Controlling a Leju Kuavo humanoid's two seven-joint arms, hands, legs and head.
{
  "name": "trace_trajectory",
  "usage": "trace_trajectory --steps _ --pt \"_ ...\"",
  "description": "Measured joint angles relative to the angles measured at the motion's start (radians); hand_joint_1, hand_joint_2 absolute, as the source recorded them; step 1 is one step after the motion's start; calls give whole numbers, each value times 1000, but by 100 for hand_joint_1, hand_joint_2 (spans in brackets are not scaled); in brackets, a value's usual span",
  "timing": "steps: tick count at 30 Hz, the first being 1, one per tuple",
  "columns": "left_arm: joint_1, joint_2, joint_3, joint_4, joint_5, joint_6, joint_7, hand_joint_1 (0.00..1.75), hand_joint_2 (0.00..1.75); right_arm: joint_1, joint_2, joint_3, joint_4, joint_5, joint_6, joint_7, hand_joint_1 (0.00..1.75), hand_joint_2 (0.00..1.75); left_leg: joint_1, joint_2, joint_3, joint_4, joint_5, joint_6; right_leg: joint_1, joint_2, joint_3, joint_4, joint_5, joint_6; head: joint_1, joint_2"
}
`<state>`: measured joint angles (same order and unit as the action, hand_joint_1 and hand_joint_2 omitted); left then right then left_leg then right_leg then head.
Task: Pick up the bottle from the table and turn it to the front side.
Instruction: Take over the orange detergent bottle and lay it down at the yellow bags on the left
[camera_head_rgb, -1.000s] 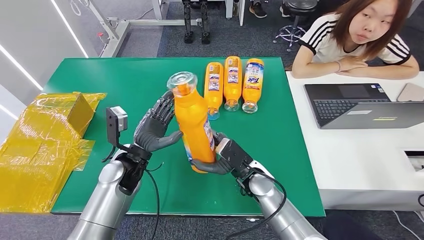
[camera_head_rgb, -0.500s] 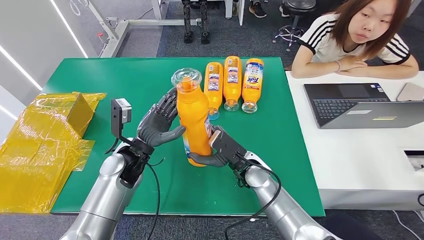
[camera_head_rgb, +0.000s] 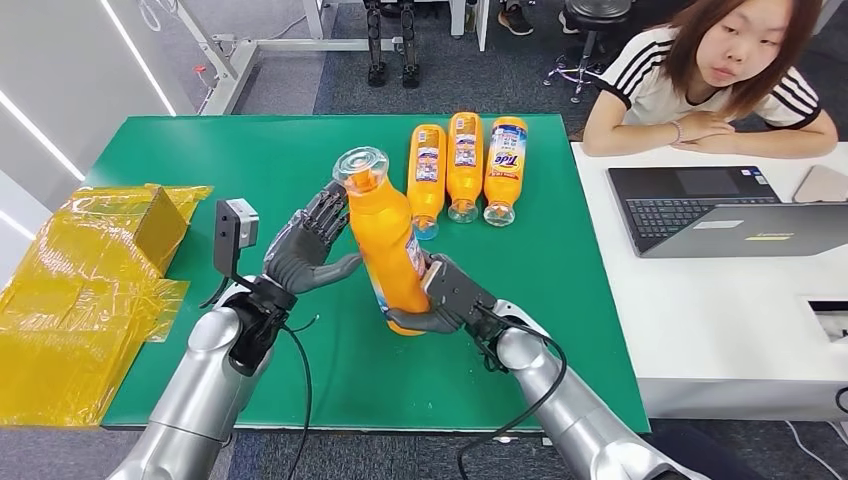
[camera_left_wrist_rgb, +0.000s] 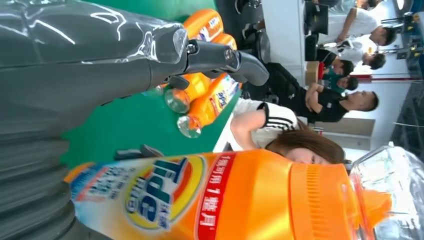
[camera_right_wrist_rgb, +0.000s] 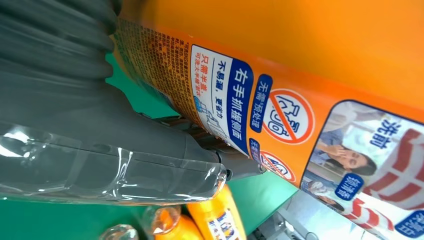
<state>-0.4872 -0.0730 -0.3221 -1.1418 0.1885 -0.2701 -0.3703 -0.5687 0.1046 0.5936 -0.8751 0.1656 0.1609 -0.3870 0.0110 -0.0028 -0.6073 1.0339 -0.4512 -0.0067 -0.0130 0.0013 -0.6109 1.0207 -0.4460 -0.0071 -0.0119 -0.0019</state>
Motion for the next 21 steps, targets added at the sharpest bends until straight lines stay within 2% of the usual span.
trace_trajectory --steps 9,21 --pt "0 9 2 1 -10 -20 -6 0 175 -5 2 -8 4 39 0 24 175 175 0 0 0 0 0 0 0 0 0 0 0 0 0 0" --pt "-28 -31 -25 1 6 -39 25 0 175 -69 55 3 12 67 2 64 175 175 0 0 0 0 0 0 0 0 0 0 0 0 0 0"
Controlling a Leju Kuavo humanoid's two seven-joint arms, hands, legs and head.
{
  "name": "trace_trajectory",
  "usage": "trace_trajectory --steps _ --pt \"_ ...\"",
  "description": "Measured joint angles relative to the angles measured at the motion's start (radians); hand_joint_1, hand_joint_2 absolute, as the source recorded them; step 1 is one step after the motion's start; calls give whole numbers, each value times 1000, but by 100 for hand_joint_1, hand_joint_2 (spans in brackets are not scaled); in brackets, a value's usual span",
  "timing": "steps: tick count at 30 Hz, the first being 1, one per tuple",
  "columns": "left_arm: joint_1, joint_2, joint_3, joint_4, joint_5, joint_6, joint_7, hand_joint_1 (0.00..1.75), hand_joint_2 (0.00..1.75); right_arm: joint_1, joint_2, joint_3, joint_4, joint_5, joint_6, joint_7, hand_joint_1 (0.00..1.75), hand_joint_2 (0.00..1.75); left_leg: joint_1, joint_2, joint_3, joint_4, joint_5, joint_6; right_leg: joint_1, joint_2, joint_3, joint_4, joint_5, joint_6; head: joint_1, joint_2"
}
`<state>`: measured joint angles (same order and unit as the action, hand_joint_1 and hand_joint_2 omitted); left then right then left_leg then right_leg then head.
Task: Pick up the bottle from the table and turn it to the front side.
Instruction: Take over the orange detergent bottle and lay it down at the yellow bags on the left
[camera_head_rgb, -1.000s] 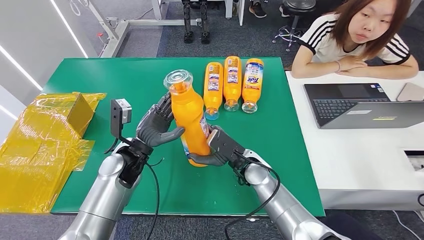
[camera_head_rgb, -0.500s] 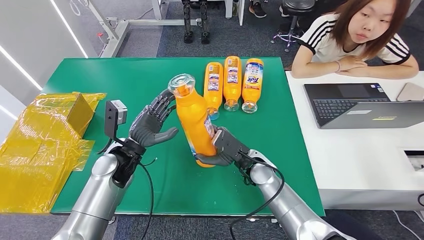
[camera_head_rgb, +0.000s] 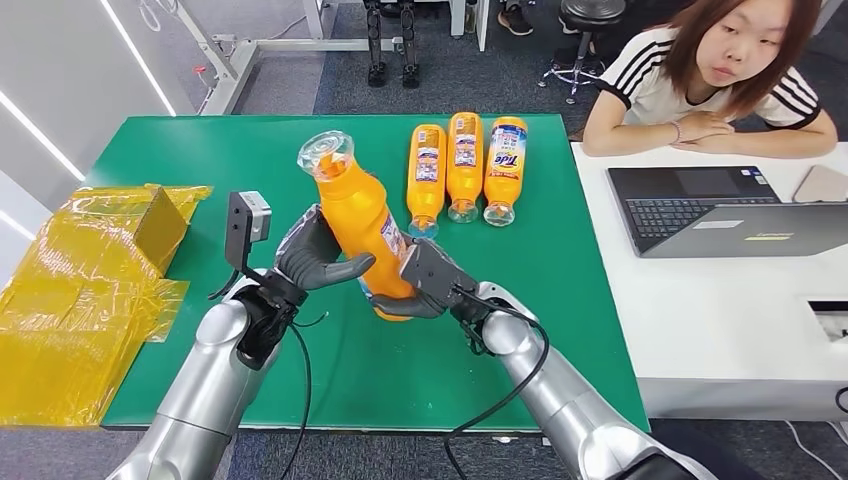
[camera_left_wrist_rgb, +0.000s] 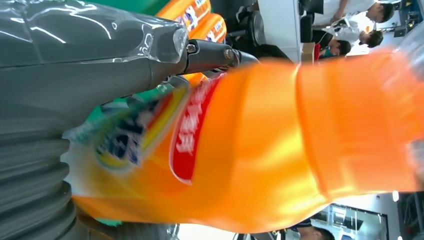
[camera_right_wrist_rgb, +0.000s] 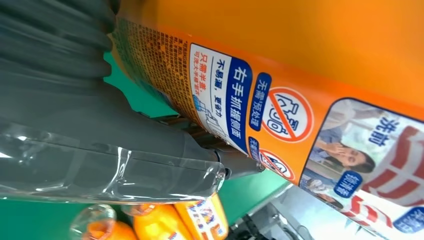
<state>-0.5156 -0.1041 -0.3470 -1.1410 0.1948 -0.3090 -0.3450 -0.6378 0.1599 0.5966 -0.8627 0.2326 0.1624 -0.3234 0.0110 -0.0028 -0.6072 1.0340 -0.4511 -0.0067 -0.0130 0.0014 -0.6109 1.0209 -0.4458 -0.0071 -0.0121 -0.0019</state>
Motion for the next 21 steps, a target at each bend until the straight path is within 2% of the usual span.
trace_trajectory --steps 14,15,18,19,21 --pt "-16 -15 -7 0 -5 21 6 0 175 -44 37 26 46 9 0 27 173 175 0 0 0 0 0 0 0 0 0 0 0 0 0 0" --pt "-16 -15 -7 0 -6 22 8 12 175 -46 37 28 51 9 0 28 173 175 0 0 0 0 0 0 0 0 0 0 0 0 0 0" --pt "-16 -15 -7 0 -10 24 12 143 175 -53 38 33 69 11 -3 31 169 175 0 0 0 0 0 0 0 0 0 0 0 0 0 0" --pt "-16 -15 -6 0 -10 27 13 175 175 -55 38 34 76 11 -4 31 167 175 0 0 0 0 0 0 0 0 0 0 0 0 0 0" --pt "-16 -15 -6 0 -7 37 13 175 175 -60 39 37 91 14 -7 30 161 175 0 0 0 0 0 0 0 0 0 0 0 0 0 0"
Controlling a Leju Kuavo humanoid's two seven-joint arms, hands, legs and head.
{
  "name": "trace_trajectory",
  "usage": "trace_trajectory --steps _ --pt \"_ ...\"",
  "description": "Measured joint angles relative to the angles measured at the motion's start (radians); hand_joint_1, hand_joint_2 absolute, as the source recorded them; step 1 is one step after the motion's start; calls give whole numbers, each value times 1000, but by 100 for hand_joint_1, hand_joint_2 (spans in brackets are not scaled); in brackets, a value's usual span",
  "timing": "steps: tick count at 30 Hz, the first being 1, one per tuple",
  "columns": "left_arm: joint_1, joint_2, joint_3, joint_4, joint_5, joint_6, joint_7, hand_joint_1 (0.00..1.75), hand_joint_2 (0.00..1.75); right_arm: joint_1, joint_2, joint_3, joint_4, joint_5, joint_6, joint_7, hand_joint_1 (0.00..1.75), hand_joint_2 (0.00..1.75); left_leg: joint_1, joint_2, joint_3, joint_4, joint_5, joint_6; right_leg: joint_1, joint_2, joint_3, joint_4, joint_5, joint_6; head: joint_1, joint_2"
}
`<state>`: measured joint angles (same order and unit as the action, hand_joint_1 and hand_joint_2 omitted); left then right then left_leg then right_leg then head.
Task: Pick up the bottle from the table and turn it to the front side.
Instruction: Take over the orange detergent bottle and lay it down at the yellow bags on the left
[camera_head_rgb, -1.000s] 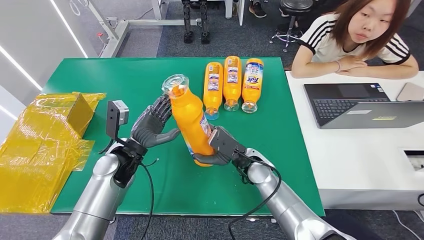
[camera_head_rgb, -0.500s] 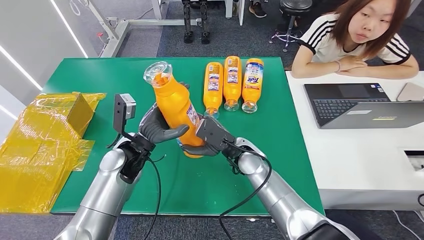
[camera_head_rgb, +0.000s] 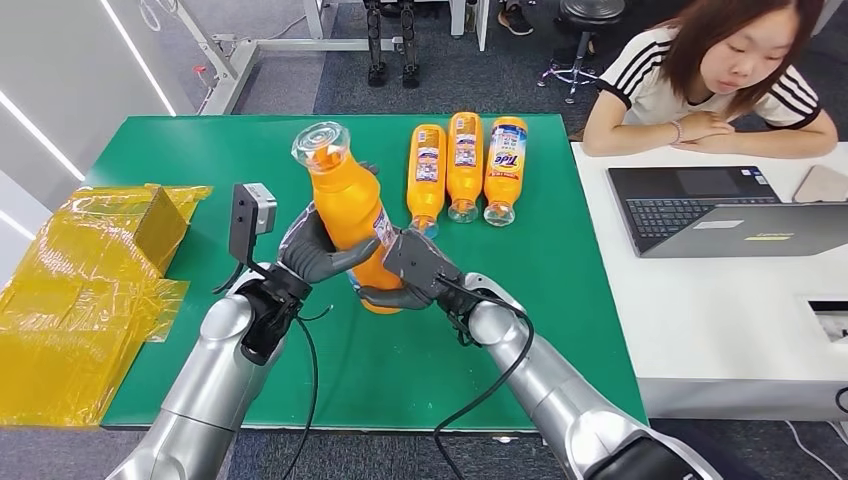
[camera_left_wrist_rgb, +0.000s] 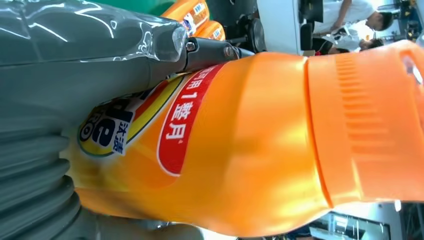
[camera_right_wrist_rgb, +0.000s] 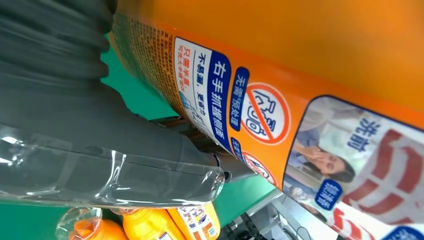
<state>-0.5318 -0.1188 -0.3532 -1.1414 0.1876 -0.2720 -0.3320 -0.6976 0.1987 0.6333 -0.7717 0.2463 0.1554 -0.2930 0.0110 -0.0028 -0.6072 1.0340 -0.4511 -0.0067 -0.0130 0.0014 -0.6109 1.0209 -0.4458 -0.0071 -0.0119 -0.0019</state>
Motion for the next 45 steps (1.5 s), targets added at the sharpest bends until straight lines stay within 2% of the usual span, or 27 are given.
trace_trajectory --steps 3,5,6,9,10,12,19,22,26,29,32,34,37,41,45 --pt "1 1 1 0 12 17 -1 175 175 -3 1 3 17 2 -5 -6 137 175 0 0 0 0 0 0 0 0 0 0 0 0 0 0" --pt "2 2 2 2 19 24 -2 175 175 -3 1 5 24 2 -8 -11 129 175 0 0 0 0 0 0 0 0 0 0 0 0 0 0" --pt "2 3 2 3 22 26 -3 175 175 -3 1 7 27 2 -9 -13 116 175 0 0 0 0 0 0 0 0 0 0 0 0 0 0" --pt "3 6 3 7 27 29 -6 175 175 -2 1 14 33 3 -9 -19 27 175 0 0 0 0 0 0 0 0 -1 0 0 0 0 0" --pt "3 7 3 8 27 29 -7 175 175 -2 1 17 34 3 -9 -19 8 175 0 0 0 0 0 0 0 0 -1 0 0 0 0 0" --pt "3 8 3 10 28 32 -10 175 175 1 1 22 36 5 -8 -19 0 175 0 0 0 0 0 0 0 0 -1 0 0 0 0 0" --pt "-2 14 5 12 21 54 -26 175 175 35 -5 31 40 7 -9 -23 0 175 0 0 0 0 0 0 0 0 -1 0 0 0 0 0" --pt "-27 22 5 19 -42 101 -52 175 175 56 -17 31 39 0 -8 -25 0 175 0 0 0 0 0 0 0 0 -1 0 0 0 0 0" --pt "-93 28 1 50 -208 194 -104 175 175 76 -31 31 36 -8 -10 -36 0 175 0 0 0 0 0 0 0 0 -1 0 0 0 0 0" --pt "-174 28 -18 92 -378 282 -133 175 175 102 -44 33 17 -14 -11 -44 0 175 0 0 0 1 0 0 0 0 -1 0 1 0 0 0" --pt "-250 28 -50 129 -549 376 -141 175 175 126 -61 35 -15 -18 -12 -43 0 175 0 0 -1 0 0 0 0 0 -1 0 1 0 0 0" --pt "-285 27 -67 144 -597 400 -141 175 175 138 -71 35 -36 -19 -12 -40 0 175 0 0 -1 0 0 0 0 0 -1 0 1 0 0 0" --pt "-316 27 -92 163 -685 458 -127 175 175 152 -84 35 -62 -20 -16 -38 0 175 0 1 -1 1 0 0 0 0 -2 0 1 0 0 0" --pt "-348 40 -141 188 -915 583 -72 175 175 182 -106 33 -109 -25 -25 -46 0 175 0 1 -1 0 0 0 0 0 -2 0 1 0 0 0" --pt "-356 66 -175 200 -1020 615 -50 175 175 206 -128 26 -150 -30 -26 -55 0 175 0 2 -1 0 0 0 0 2 -2 0 1 0 0 0"
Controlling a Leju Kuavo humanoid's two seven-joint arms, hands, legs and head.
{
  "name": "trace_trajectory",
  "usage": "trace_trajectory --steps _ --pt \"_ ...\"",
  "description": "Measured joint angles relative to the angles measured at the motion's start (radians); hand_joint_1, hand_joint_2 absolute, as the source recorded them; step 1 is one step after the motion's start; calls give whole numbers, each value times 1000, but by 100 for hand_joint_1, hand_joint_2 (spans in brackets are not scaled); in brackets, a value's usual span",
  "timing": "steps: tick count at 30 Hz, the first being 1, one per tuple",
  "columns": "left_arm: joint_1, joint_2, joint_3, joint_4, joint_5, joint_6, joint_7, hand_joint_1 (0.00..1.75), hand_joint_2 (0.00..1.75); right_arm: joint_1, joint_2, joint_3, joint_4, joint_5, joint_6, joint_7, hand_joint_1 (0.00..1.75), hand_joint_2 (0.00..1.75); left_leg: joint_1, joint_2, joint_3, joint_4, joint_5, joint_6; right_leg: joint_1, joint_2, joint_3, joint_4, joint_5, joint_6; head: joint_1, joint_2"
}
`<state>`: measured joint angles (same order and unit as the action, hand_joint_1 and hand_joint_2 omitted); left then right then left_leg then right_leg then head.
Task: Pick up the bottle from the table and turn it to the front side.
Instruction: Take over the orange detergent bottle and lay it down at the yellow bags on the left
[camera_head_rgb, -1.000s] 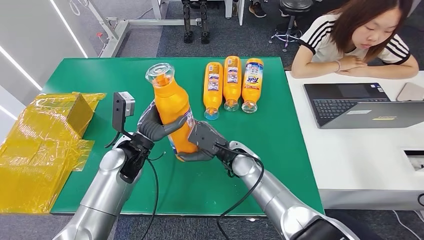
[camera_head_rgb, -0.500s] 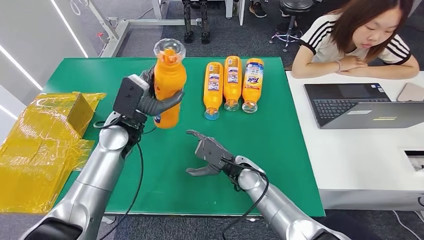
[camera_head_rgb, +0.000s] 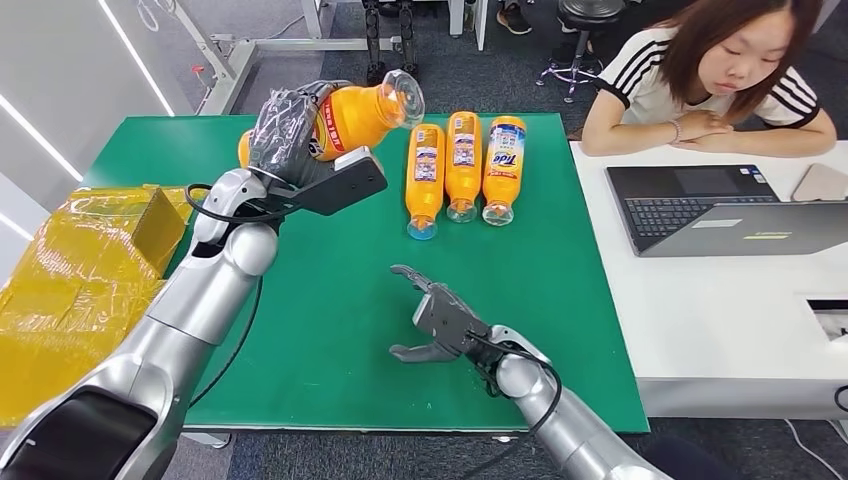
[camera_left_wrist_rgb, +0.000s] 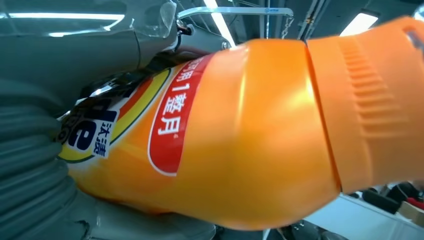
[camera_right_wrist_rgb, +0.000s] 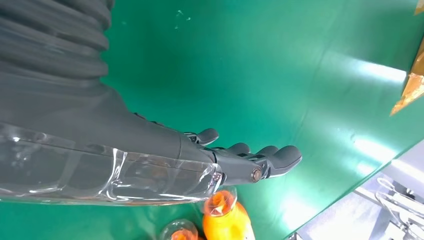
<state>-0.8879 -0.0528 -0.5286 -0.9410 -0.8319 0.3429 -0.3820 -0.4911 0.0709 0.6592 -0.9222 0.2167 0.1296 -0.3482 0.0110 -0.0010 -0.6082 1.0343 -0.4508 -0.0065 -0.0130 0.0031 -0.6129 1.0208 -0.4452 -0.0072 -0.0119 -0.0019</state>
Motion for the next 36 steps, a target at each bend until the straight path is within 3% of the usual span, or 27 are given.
trace_trajectory --steps 5,10,14,18,22,29,36 --pt "-4 34 -31 12 -117 34 32 175 175 14 -12 -5 -28 -7 0 -12 0 175 0 0 0 0 0 0 0 0 0 0 0 0 0 0" --pt "-3 122 -67 26 -309 57 82 175 175 37 -26 -18 -56 -31 -2 -38 0 175 0 2 0 -1 0 0 0 2 0 1 0 0 0 0" --pt "37 277 -74 29 -396 92 93 175 175 74 -45 -44 -81 -47 -15 -69 0 175 0 7 2 -2 -1 -1 0 7 -1 2 0 -1 0 0" --pt "132 435 -47 11 -421 112 106 175 175 115 -61 -69 -100 -50 -24 -89 0 175 1 8 2 -3 -1 -2 0 8 -2 2 -1 -2 0 0" --pt "222 540 6 -16 -423 125 109 175 175 140 -70 -83 -107 -52 -24 -99 0 175 1 6 1 -3 -1 -2 1 6 -3 2 -2 -3 0 0" --pt "350 619 108 -59 -501 138 156 175 175 141 -69 -87 -109 -49 -22 -96 0 175 0 8 0 -3 -1 -2 0 7 -3 2 -1 -3 0 0" --pt "483 642 278 -60 -575 211 164 175 175 119 -50 -91 -97 -47 -17 -89 0 175 1 6 0 -3 -1 -2 0 6 -3 2 -1 -3 0 0"
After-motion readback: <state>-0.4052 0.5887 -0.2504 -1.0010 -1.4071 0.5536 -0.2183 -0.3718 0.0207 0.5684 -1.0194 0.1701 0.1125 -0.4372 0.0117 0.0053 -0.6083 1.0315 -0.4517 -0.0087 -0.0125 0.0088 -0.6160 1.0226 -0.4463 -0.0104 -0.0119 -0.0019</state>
